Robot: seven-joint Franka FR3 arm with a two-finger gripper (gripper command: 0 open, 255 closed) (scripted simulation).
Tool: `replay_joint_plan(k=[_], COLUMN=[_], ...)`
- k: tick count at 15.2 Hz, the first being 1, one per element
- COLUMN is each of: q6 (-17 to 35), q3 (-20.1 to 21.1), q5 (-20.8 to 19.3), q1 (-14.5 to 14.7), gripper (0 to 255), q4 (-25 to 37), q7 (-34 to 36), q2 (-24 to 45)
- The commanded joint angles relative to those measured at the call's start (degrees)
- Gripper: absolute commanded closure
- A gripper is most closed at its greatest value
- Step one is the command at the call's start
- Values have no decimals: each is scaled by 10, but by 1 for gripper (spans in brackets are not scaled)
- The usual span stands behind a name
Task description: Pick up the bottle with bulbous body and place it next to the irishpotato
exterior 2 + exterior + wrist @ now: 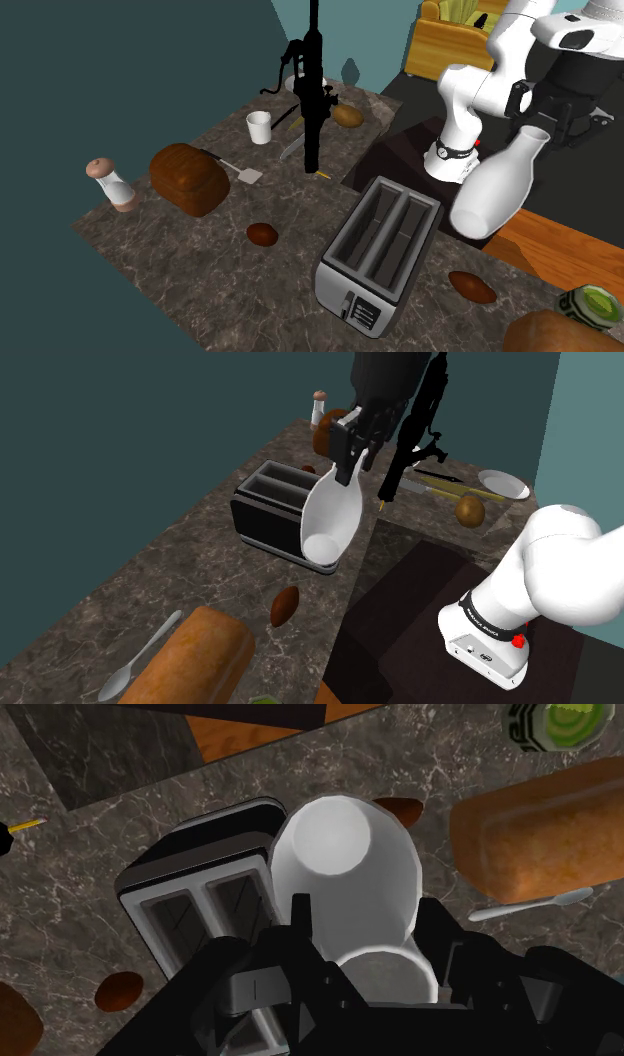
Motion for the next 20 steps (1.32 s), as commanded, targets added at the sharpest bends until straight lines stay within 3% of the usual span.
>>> replay_joint_plan(k=[1, 20], q6=[15, 160], q3=[1, 20], q5=[2, 17], q1=[1, 9], gripper=[255, 255], q4=[-19, -167], q7=[0, -2], q2=[-4, -8])
